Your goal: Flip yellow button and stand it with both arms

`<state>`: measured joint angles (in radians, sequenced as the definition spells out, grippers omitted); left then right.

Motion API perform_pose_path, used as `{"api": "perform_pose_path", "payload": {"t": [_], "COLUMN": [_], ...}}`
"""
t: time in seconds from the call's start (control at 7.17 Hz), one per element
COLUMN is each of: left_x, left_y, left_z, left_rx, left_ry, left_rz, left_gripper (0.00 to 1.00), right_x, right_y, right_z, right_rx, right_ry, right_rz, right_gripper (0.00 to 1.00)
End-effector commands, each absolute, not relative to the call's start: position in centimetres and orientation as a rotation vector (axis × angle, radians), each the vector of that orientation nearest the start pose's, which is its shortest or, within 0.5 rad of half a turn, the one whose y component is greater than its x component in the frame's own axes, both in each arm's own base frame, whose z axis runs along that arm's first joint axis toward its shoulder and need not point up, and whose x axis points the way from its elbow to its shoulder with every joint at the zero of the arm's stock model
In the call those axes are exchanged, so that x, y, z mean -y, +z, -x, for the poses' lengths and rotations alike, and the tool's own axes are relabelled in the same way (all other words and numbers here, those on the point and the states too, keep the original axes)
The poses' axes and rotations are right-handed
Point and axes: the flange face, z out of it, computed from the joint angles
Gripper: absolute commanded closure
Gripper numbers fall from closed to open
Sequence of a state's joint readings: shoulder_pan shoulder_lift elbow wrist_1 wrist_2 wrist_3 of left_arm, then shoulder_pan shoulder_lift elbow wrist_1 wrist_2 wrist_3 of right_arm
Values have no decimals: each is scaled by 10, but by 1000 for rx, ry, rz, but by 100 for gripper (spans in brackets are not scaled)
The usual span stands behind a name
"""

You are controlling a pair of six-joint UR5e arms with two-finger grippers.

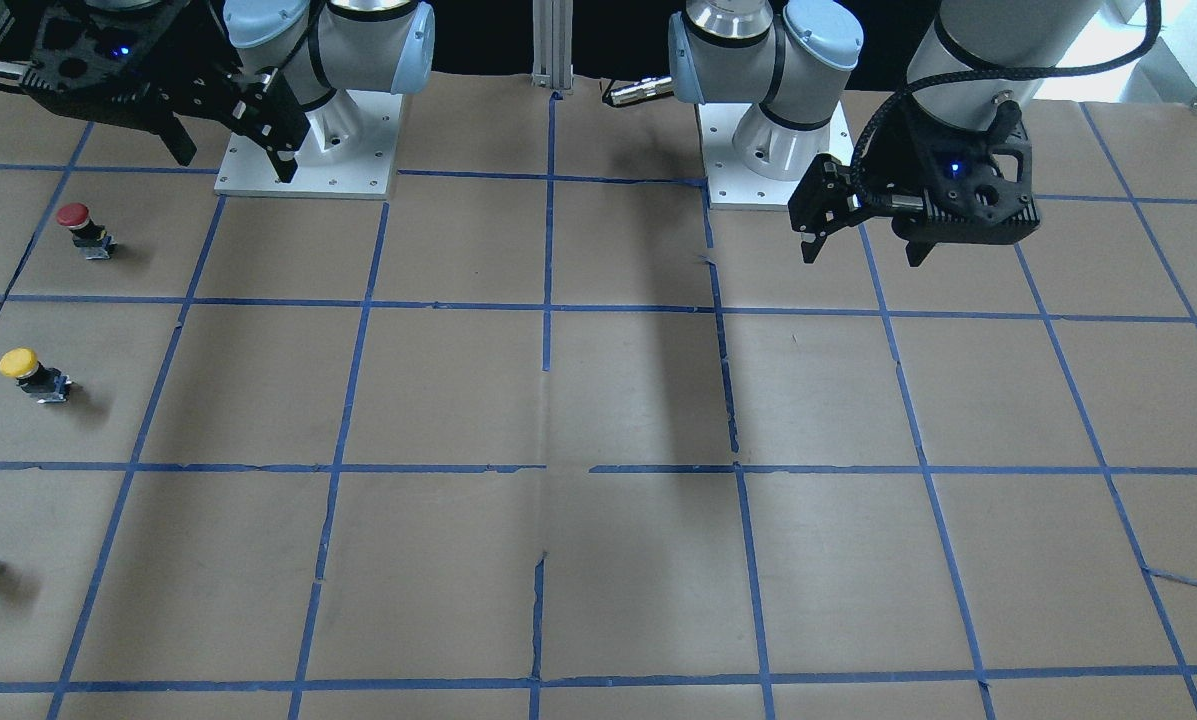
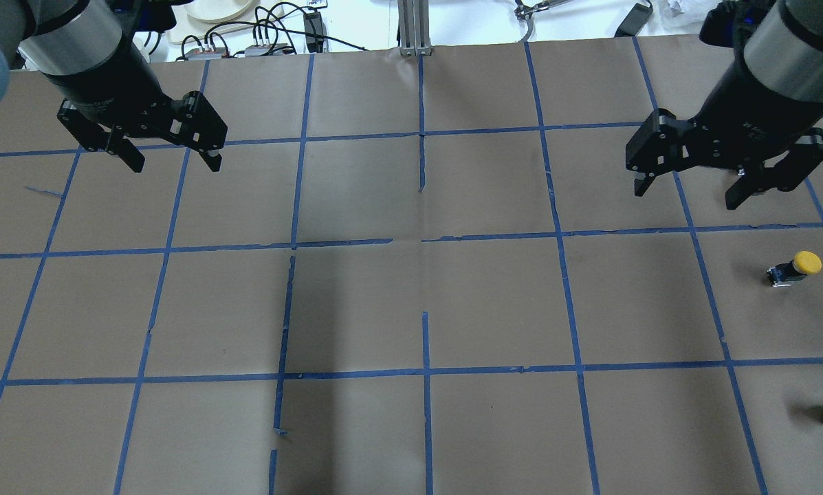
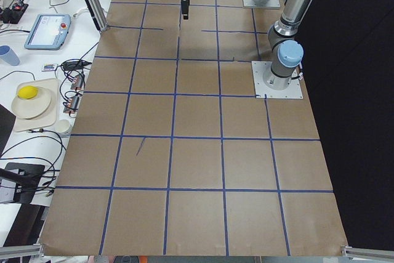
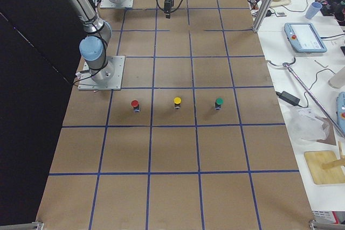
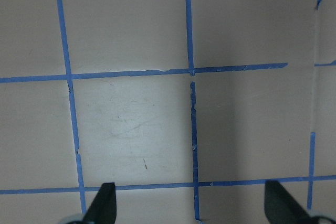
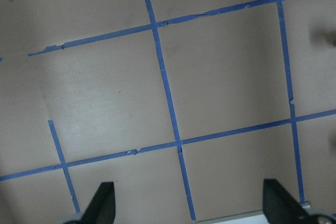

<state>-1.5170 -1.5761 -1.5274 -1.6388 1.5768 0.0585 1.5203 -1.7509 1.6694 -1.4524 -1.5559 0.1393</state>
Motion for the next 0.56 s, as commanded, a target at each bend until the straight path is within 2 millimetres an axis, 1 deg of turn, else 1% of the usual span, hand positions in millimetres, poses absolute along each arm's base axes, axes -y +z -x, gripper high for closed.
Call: {"api": "perform_pose_path", "payload": {"t": [0.0,0.14,0.28,0.42], "left_x": [498,500,507,510], "left_y": [507,510,508,509], "left_z": [107,107,105,105], "left_rx": [-3137,-3135,-3135,-3128], "left_ry": [56,75,68,68], "left_rz": [17,17,17,14], "left_gripper": [0,0,0,0], "right_x": [409,411,413,412], "right_y": [509,505,504,505], "right_z": [-129,-129,-129,-129], "right_rx": [-3112,-3121,-3122,-3123], "right_ry": [91,95,95,92], "right_rz": [-257,-255,-255,-255], "right_gripper": [0,0,0,0]}}
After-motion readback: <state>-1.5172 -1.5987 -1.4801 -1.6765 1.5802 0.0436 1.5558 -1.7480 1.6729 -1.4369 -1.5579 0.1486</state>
